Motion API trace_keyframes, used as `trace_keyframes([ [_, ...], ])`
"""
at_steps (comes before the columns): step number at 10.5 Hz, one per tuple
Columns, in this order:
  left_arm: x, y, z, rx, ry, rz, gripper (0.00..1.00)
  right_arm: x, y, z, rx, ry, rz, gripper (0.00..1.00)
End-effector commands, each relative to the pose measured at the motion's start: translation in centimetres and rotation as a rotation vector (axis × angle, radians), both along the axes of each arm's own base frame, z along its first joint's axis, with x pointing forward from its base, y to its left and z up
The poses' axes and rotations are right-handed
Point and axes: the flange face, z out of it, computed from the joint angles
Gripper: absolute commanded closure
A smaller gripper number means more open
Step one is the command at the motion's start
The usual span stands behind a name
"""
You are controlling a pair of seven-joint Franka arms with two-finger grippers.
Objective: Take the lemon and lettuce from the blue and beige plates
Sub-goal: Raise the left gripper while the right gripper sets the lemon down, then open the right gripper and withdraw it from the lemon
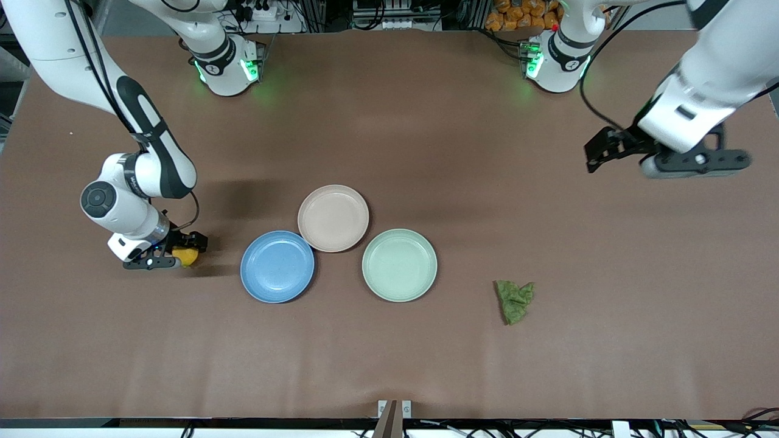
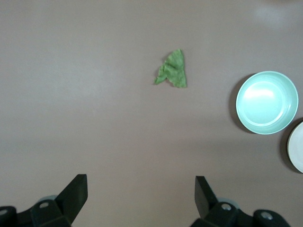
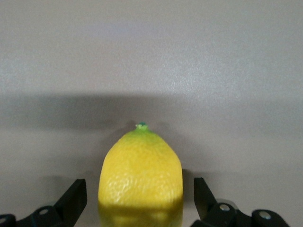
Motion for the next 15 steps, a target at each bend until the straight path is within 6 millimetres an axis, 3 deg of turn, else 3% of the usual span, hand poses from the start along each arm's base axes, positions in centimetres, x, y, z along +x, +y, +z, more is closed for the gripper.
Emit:
trace_keyframes([
  [1,-0.9,1.3,2.1,-0.012,-0.015,-0.037,0.0,0.0,-0.2,3.9,-0.005,0.056,0.004,0.0],
  [4,-1.5,1.7,3.6,0.001,0.0,-0.057,0.0,1.1,0.1,7.9,-0.009,0.107,0.006,0.0],
  [9,-1.5,1.2,3.1,0.002,0.015,-0.011,0.0,3.0,-0.7,15.5,-0.019,0.283,-0.019,0.0],
  [15,-1.4,1.3,2.8,0.004,0.02,-0.014,0.0,4.3,-1.1,21.7,-0.024,0.315,-0.039,0.0],
])
